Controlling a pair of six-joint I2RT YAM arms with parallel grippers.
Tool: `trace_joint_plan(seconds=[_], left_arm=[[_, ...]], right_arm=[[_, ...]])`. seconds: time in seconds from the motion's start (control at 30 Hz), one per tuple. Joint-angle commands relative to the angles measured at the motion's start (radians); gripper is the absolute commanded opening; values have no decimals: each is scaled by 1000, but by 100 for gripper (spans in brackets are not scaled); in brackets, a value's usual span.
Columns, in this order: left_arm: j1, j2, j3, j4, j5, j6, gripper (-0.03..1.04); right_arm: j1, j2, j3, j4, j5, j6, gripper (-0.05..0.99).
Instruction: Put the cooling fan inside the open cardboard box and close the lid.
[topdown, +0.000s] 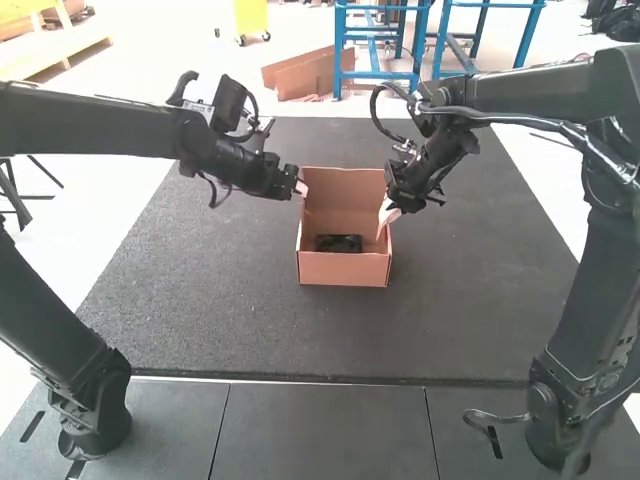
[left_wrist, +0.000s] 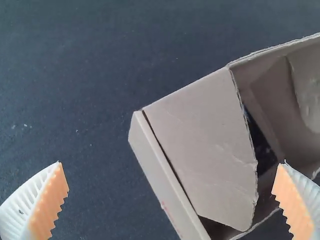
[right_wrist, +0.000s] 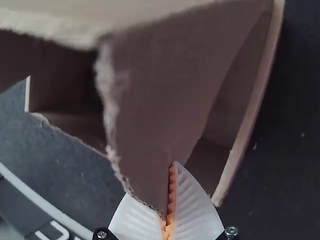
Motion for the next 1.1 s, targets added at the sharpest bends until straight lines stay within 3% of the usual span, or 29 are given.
trace_joint_plan(seconds=[0.0,0.27,0.73,0.93,0.97,1.07], left_arm=[[-23,-35,-16,12,42,-11,97],[-26,-70,-59,2,38,-10,97],[-25,-254,-85,23,33,-13,97],[-19,-242,-79,83,-13,-16,97],[-19,-236,-77,89,-20,-16,97],[-20,-222,-68,114,-59,-16,97]], right_arm=[[12,-51,-4,-2,-23,8,-1],[12,-55,-38,-3,-18,-2,-1],[16,-61,-103,8,92,-61,1],[13,-88,-60,8,76,-54,81],[12,-96,-60,6,69,-55,89],[5,-128,-66,6,57,-61,91]])
